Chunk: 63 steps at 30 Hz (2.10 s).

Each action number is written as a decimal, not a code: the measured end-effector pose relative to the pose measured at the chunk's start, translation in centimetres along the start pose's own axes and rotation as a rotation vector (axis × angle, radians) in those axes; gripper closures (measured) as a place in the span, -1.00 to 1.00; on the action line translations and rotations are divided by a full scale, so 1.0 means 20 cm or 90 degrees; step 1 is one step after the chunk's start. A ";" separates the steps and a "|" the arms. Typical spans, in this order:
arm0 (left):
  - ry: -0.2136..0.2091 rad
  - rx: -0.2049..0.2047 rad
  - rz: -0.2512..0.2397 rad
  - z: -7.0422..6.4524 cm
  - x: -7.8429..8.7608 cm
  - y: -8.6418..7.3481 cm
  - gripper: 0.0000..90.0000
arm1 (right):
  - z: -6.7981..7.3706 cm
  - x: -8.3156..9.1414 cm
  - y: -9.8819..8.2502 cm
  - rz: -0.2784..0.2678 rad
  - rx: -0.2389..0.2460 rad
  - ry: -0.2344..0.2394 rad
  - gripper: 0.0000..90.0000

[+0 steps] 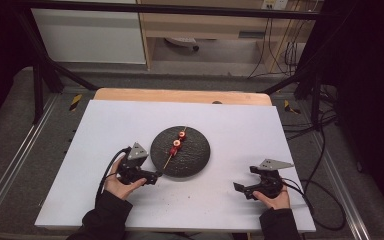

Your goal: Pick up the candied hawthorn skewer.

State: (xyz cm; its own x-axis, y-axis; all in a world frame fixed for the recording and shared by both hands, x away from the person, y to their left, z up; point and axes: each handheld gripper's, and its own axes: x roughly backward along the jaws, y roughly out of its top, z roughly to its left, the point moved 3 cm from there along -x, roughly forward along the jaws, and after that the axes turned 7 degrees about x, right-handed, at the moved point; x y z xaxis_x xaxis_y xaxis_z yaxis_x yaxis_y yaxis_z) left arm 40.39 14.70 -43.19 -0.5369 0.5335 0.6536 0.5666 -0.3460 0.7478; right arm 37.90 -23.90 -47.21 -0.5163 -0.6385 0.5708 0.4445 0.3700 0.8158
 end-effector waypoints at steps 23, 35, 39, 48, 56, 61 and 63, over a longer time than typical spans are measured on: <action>0.067 0.003 0.089 -0.09 -0.20 0.08 0.55 | 0.00 0.00 0.00 -0.002 0.003 0.000 -0.97; 0.101 0.013 0.113 -0.10 -0.23 0.09 0.83 | 0.00 0.00 0.00 -0.001 0.000 0.002 -0.96; 0.112 0.022 0.112 -0.10 -0.24 0.09 0.90 | 0.00 0.00 0.00 -0.002 0.001 0.001 -0.96; 0.109 0.030 0.091 -0.09 -0.22 0.09 0.95 | 0.00 0.00 0.00 -0.003 0.001 0.003 -0.96; 0.096 0.031 0.057 -0.08 -0.17 0.08 0.96 | 0.00 0.00 0.00 -0.003 -0.001 0.004 -0.96; 0.081 0.036 0.037 -0.06 -0.13 0.07 0.96 | 0.00 0.00 0.00 -0.003 -0.003 0.005 -0.96; 0.076 0.035 0.030 -0.05 -0.10 0.06 0.96 | 0.00 0.00 0.00 -0.002 -0.004 0.004 -0.96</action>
State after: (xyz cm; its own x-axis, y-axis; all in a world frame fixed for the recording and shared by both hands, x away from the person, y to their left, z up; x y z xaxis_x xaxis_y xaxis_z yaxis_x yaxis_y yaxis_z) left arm 41.59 12.37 -43.45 -0.5782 0.4208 0.6990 0.6243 -0.3233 0.7111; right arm 37.85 -23.92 -47.14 -0.5133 -0.6443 0.5670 0.4465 0.3637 0.8175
